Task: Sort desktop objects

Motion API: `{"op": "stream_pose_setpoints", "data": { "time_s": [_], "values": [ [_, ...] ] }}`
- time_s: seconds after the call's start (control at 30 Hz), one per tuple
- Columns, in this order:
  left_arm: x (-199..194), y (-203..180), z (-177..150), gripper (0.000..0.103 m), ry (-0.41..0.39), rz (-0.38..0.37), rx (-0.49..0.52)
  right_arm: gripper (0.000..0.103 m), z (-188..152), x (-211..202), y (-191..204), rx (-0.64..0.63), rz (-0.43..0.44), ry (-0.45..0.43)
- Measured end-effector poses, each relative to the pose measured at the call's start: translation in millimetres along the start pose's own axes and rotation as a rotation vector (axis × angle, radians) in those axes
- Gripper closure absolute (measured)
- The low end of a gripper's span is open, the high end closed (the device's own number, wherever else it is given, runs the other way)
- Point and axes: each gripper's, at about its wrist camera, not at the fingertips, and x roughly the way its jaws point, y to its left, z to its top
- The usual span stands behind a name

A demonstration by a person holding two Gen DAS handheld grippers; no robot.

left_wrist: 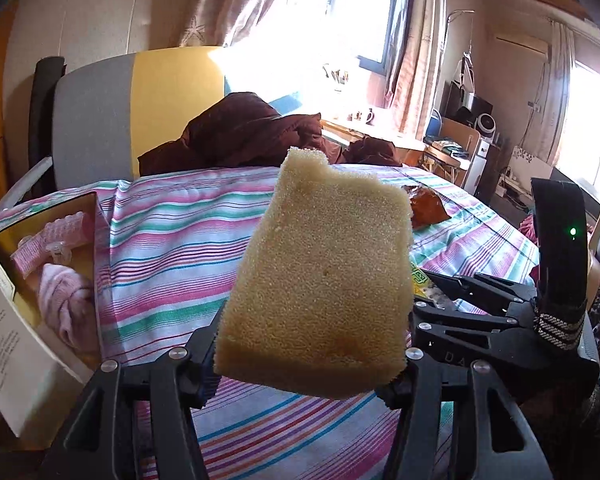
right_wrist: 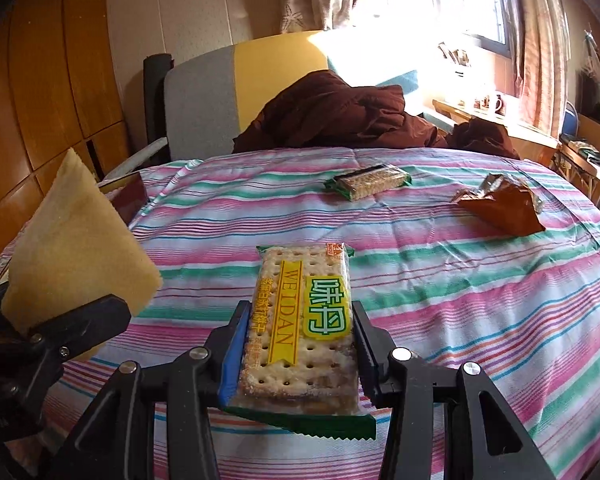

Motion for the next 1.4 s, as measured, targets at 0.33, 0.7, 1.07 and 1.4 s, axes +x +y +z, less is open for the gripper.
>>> {"op": "stream_pose_setpoints", "data": {
  "time_s": [0.33, 0.7, 1.07, 1.4],
  "values": [
    [-59, 102, 38, 0.043, -0.045, 0.118, -0.165, 0.055, 54, 7, 84, -0.114, 0.22, -0.019],
    [-52, 230, 55, 0.043, 0.064, 0.244, -0.312, 0.055, 110, 58, 189, -0.247, 0.356, 0.045],
    [-16, 265, 62, 0.041, 0.14, 0.231, -0.367, 0.054, 134, 130, 229, -0.25, 0.368, 0.188],
    [-7, 276, 64, 0.033, 0.159, 0.197, -0.408, 0.052, 130, 118, 215, -0.154, 0.457, 0.169]
  ]
}}
